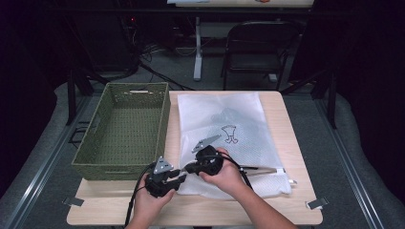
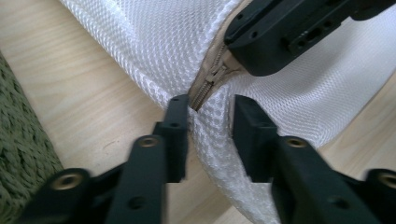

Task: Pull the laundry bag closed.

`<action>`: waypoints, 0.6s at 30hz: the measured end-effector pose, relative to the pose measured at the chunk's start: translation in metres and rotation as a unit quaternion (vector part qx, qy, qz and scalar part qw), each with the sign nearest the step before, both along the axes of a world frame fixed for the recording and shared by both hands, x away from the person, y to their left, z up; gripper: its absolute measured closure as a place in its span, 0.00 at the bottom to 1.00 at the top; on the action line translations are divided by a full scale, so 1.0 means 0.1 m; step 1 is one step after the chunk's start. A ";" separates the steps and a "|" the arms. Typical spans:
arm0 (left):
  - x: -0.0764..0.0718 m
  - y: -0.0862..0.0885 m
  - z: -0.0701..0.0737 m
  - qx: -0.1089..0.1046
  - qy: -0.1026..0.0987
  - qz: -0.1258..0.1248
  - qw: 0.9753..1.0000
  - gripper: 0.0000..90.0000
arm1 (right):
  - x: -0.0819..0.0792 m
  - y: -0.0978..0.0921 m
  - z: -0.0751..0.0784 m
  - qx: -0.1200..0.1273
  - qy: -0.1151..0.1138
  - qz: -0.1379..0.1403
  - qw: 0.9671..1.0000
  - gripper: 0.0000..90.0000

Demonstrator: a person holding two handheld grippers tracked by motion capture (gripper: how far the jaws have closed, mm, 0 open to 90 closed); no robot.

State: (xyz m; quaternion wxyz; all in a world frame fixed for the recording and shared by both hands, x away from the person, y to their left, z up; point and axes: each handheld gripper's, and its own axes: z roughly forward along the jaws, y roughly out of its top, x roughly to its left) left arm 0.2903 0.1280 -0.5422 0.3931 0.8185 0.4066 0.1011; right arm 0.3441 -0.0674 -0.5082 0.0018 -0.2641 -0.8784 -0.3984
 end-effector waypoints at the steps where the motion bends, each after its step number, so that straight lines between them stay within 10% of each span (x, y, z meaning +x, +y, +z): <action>1: 0.01 0.01 -0.01 0.001 0.004 0.000 1.000 0.65 | -0.01 0.00 0.01 0.001 0.001 -0.002 1.000 0.97; 18: 0.09 0.00 -0.07 -0.038 0.040 -0.018 0.998 0.57 | -0.06 -0.03 0.01 0.021 -0.009 0.000 1.000 0.97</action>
